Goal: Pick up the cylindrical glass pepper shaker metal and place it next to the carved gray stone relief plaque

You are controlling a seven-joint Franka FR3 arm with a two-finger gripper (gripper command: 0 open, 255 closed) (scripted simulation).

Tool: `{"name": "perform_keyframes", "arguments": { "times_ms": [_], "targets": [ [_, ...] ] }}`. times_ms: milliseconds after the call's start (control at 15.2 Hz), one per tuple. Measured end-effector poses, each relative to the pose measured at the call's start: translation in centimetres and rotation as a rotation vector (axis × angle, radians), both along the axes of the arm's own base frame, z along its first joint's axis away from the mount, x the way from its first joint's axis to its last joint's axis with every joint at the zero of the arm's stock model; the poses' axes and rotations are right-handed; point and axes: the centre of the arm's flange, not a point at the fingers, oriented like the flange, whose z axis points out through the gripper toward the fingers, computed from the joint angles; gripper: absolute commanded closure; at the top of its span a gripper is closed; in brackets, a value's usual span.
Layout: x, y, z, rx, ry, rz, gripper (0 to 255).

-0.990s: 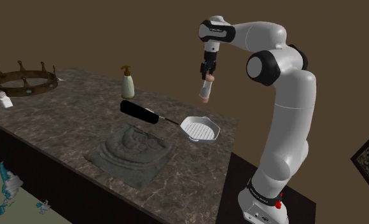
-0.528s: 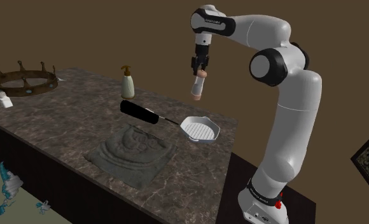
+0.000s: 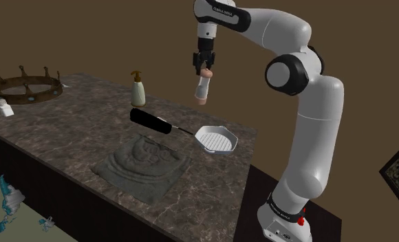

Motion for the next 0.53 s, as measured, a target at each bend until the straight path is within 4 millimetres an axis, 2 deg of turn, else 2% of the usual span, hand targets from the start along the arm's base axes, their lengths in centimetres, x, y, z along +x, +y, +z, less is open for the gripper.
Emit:
{"name": "perform_keyframes", "arguments": {
  "times_ms": [132, 264, 528],
  "targets": [
    [0.5, 2.5, 1.0, 0.0, 0.0, 0.0, 255],
    [1.3, 4.2, 1.5, 0.0, 0.0, 0.0, 255],
    [1.2, 5.0, 0.1, 0.0, 0.001, -0.001, 255]
  ]
}}
